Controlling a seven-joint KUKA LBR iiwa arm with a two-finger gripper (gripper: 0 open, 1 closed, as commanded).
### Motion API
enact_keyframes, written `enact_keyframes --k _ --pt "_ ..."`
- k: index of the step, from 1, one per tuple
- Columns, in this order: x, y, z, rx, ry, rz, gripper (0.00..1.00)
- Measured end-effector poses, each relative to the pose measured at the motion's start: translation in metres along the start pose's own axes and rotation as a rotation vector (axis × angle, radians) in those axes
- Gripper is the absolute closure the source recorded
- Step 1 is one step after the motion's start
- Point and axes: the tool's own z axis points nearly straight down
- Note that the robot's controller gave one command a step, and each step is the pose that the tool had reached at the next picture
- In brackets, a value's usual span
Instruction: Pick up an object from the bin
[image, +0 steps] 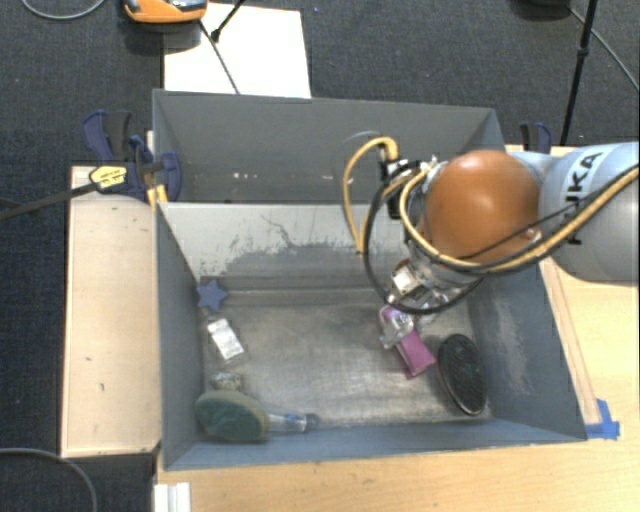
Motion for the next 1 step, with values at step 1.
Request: enact_keyframes --k 1 --pt "-0.0030 0.0105 -0.1266 0.011 0.003 0.039 1.00"
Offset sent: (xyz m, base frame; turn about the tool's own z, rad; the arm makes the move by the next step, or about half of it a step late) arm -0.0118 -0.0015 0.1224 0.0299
